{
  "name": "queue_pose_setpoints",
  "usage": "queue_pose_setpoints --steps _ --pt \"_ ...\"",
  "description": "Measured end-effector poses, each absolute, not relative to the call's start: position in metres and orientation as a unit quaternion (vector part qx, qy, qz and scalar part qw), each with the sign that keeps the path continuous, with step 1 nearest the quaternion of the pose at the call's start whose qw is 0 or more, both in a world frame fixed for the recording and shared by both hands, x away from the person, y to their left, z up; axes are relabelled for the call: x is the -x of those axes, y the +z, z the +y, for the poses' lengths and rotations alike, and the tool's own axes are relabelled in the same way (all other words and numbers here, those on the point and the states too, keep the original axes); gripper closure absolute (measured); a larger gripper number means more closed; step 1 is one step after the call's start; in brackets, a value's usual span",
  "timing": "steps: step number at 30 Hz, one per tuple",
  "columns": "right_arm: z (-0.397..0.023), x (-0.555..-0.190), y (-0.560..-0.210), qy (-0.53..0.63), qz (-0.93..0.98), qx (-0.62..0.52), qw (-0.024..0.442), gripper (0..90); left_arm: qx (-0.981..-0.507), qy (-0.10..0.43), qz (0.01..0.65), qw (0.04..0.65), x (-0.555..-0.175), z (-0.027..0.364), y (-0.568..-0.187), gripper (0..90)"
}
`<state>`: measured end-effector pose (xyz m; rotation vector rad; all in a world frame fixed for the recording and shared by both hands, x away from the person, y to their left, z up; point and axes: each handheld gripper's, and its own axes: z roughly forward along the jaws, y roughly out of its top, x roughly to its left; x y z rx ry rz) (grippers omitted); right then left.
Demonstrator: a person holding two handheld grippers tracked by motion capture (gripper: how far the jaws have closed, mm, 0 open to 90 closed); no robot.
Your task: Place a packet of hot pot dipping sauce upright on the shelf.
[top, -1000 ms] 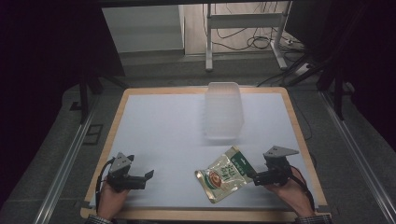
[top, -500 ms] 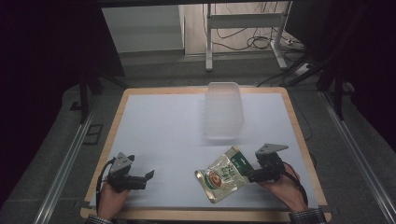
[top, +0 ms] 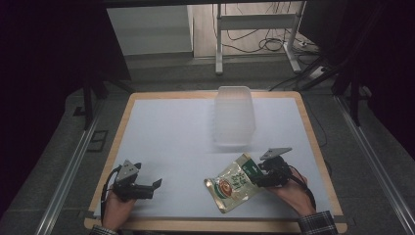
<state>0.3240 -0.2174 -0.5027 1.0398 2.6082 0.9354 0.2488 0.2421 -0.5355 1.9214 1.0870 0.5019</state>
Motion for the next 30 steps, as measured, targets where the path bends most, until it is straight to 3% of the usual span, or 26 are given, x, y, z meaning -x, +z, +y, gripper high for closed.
queue_pose_setpoints --steps 4,5,12,22,25,30 --pt "-0.213 -0.327 -0.502 0.313 0.881 -0.344 0.082 41.3 -0.768 0.2 0.435 0.425 -0.249 0.242 -0.535 0.0" --pt "-0.212 -0.329 -0.502 0.31 0.883 -0.341 0.085 47.4 -0.769 0.201 0.434 0.424 -0.249 0.242 -0.535 0.0" --pt "-0.209 -0.336 -0.505 0.302 0.889 -0.334 0.081 61.6 -0.769 0.201 0.434 0.424 -0.249 0.242 -0.535 0.0" --pt "-0.204 -0.343 -0.508 0.303 0.896 -0.319 0.061 75.2 -0.769 0.201 0.434 0.425 -0.249 0.242 -0.536 0.0" --pt "-0.202 -0.344 -0.507 0.307 0.897 -0.316 0.047 87.8 -0.769 0.201 0.434 0.425 -0.249 0.242 -0.536 0.1" --pt "-0.2 -0.342 -0.505 0.303 0.898 -0.317 0.048 88.5 -0.768 0.201 0.435 0.425 -0.249 0.242 -0.536 0.0"
